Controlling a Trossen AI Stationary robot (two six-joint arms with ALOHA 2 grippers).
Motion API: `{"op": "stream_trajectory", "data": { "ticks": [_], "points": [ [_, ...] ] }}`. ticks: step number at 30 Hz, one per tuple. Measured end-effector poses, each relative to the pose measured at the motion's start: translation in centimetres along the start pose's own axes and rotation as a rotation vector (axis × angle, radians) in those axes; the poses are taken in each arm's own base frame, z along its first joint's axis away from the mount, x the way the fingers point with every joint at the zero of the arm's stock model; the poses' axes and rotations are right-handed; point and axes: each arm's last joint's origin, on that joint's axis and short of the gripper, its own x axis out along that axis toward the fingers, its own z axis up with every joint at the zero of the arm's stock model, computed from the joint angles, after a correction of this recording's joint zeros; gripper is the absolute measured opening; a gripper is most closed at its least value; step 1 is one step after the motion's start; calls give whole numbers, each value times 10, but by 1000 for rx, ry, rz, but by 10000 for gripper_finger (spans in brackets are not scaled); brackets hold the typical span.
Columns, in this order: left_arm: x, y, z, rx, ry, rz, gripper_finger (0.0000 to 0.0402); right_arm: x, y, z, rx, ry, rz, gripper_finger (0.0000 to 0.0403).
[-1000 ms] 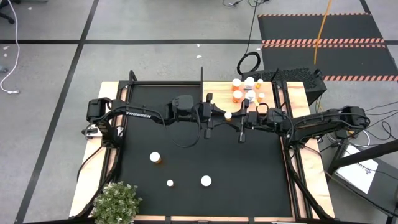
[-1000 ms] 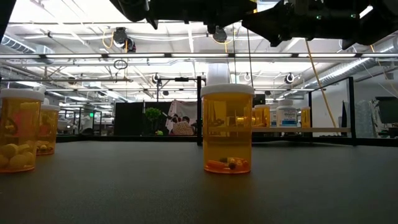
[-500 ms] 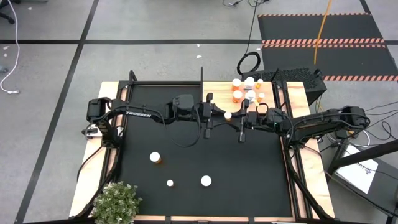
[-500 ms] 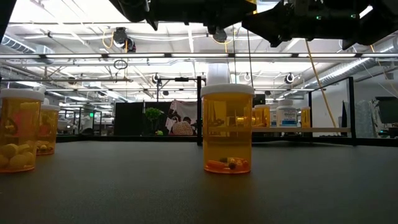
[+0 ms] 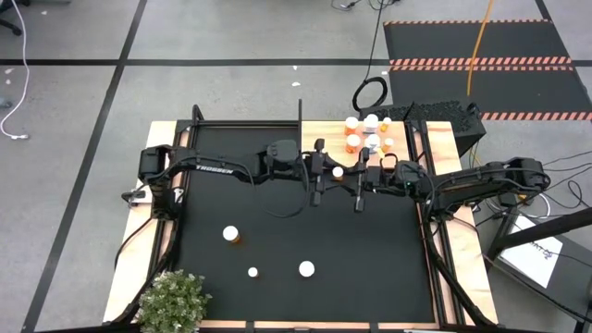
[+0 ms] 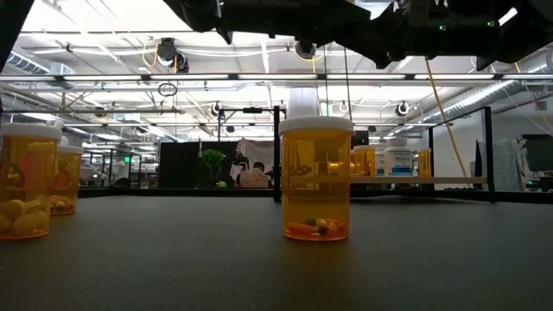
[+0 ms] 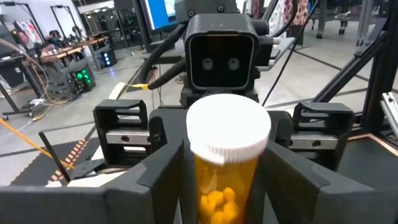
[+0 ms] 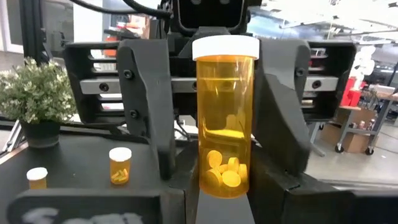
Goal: Pick and place medicine bottles onto shelf by color
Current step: Put the small orange pill bottle on the shelf
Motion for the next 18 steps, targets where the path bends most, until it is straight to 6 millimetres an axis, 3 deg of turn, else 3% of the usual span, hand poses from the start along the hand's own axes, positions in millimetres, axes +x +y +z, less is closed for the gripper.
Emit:
{"op": "stream_trajectory", "data": {
  "ticks": [8,18],
  "points": [
    [-2,0,3,21,-2,1,154,0,0,1,-2,-7,-1,96],
    [-2,1,2,22,11,1,147,-1,0,2,-15,-13,-2,96]
  ]
}}
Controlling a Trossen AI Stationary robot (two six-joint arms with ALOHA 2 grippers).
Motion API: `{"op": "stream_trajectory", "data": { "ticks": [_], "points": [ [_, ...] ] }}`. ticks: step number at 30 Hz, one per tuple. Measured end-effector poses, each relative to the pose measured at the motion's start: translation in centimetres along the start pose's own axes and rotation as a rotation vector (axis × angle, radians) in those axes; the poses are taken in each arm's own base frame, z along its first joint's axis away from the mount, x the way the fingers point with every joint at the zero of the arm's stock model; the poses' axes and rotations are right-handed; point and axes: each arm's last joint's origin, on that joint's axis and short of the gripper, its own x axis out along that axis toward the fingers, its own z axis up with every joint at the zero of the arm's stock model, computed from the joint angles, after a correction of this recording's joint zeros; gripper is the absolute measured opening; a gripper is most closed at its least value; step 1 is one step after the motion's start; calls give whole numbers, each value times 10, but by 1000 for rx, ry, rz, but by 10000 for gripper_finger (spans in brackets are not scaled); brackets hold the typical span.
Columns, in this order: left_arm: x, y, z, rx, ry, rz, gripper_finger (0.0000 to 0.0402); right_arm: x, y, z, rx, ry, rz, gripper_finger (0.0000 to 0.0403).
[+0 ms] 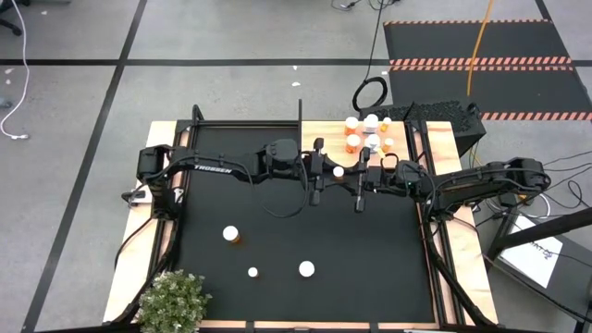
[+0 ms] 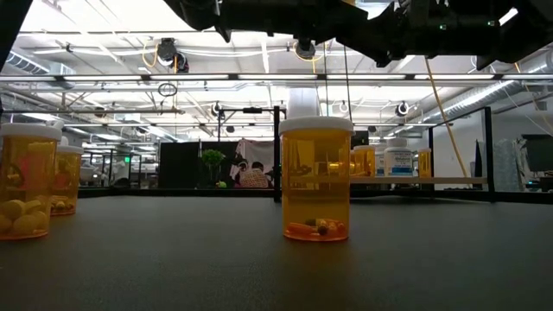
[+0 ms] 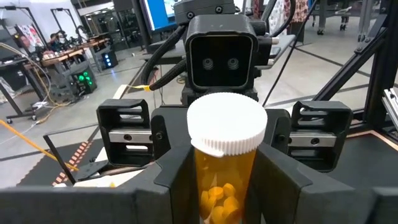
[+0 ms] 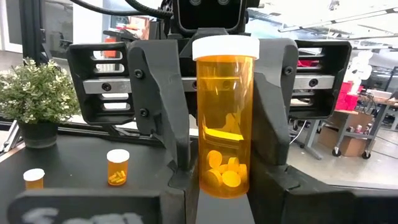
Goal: Pick and place medicine bottles onto shelf by color
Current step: Put the small orange pill bottle on the shelf
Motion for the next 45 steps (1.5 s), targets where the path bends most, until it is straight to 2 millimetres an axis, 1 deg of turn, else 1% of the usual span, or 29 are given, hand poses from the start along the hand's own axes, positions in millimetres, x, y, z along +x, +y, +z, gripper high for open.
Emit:
{"op": "stream_trajectory", "data": {
  "ticks": [12,19,24,45],
  "points": [
    [0,0,-1,-6,7,-1,147,0,0,0,-3,-3,0,96],
    [-9,0,7,-21,45,-7,147,-2,-1,4,-4,-18,-2,96],
    [-12,0,11,-12,37,-5,147,-4,-1,7,-9,-33,-5,96],
    [-10,-6,17,11,-13,-10,147,-5,-1,8,-7,-29,0,96]
  ]
}}
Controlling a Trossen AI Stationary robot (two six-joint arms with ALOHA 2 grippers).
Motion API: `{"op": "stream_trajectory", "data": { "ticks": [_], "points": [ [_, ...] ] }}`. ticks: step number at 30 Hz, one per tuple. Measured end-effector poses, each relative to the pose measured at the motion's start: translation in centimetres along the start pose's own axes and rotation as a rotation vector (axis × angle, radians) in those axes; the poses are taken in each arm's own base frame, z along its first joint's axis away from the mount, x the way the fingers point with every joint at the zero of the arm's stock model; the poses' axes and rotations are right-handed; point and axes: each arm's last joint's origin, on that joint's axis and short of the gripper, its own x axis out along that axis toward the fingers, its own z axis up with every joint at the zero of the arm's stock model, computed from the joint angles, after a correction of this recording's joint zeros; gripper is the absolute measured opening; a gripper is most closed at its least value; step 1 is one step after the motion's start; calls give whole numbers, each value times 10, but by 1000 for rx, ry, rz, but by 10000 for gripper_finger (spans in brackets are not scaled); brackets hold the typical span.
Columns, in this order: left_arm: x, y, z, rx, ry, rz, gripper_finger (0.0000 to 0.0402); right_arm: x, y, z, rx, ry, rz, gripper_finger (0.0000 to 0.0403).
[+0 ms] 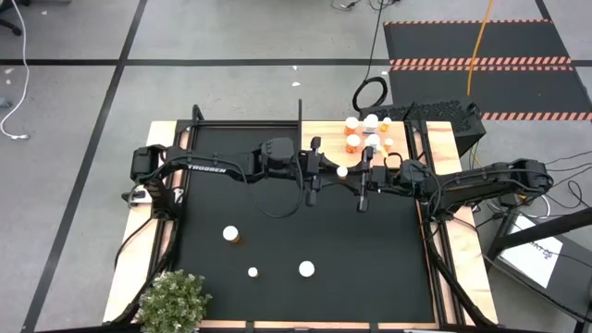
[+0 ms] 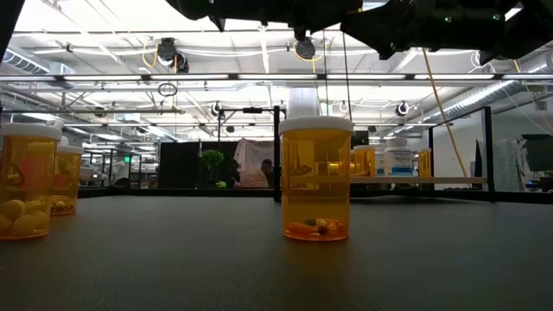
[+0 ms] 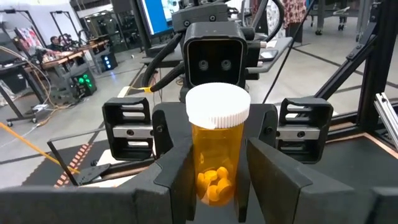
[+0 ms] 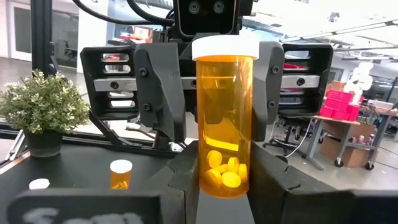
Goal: Pick and place medicine bottles onto shelf by color
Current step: Put the small orange pill bottle on the shelf
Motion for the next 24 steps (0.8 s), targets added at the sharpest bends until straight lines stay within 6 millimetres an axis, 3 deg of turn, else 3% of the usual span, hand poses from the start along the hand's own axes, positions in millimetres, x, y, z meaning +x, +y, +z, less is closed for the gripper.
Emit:
{"op": "stream_trajectory", "data": {
  "ticks": [24],
  "points": [
    [0,-1,1,11,-9,12,147,0,0,0,-2,1,-3,96]
  ]
}}
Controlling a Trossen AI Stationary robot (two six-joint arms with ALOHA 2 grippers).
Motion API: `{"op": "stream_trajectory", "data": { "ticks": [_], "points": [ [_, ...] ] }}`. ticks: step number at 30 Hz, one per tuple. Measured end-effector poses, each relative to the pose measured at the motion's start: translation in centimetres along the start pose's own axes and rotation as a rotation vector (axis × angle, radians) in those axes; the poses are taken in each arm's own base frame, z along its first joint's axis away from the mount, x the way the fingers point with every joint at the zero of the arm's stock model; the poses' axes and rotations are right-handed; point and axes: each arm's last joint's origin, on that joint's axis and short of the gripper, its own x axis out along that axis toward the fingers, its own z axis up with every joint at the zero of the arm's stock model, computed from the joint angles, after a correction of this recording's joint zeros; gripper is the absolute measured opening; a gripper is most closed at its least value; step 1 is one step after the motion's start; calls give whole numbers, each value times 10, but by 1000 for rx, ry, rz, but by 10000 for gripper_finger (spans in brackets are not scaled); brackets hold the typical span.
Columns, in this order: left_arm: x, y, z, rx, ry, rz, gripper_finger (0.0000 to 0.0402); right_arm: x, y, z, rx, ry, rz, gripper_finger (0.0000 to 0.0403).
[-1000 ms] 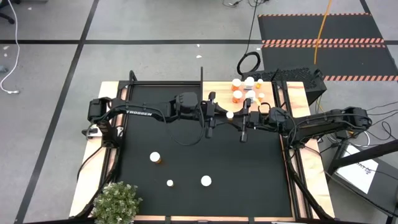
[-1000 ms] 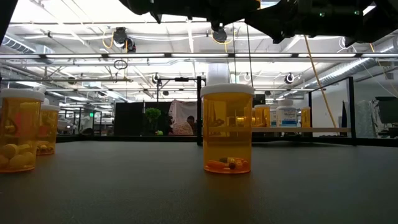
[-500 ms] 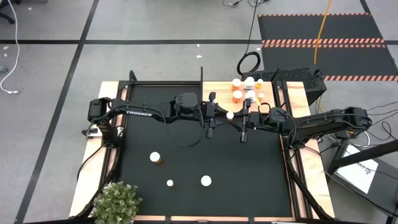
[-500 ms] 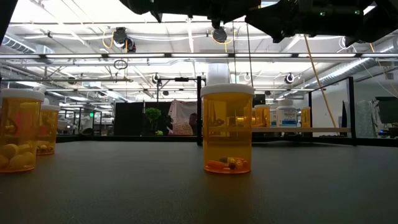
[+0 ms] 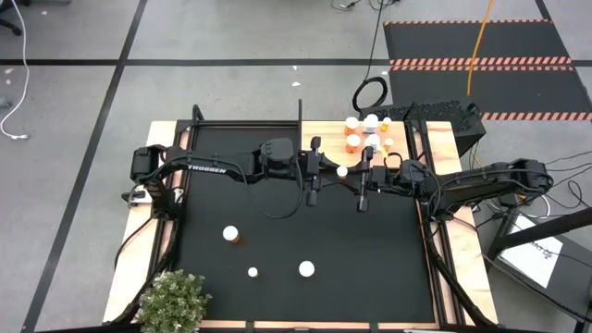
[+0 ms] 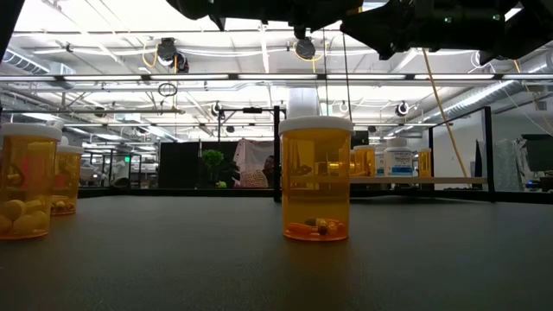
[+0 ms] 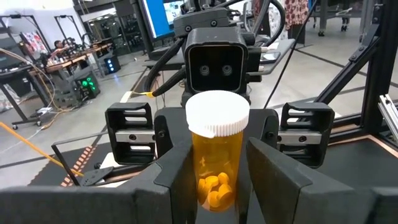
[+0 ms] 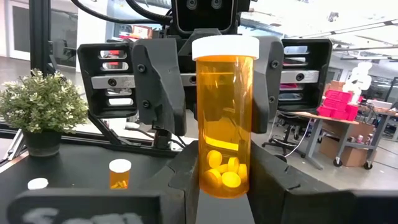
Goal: Pick and place medicine bottles onto shelf by color
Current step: Put the small orange pill bottle on the shelf
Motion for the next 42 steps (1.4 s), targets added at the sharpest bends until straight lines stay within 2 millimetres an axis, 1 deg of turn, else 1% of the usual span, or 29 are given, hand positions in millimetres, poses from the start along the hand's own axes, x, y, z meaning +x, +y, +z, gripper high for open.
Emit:
{"op": "stream_trajectory", "data": {
  "ticks": [17,19,25,28,31,35,39,42],
  "points": [
    [0,0,-1,10,10,0,146,0,0,0,0,4,0,96],
    [0,0,-1,8,15,-1,139,0,0,-1,0,5,1,96],
    [0,0,-2,2,22,-1,101,0,0,-1,-1,7,2,95],
    [0,0,-2,2,23,-1,100,0,0,-1,-1,6,2,96],
    [0,1,-2,1,26,1,107,0,1,-1,2,9,-11,100],
    [-1,5,-6,-4,53,5,109,-1,3,-2,10,40,-78,129],
    [-4,12,-12,-16,102,8,104,-5,5,-2,59,88,-116,179],
    [-6,20,-18,-28,147,20,105,-11,6,-6,130,168,-127,217]
  ]
}}
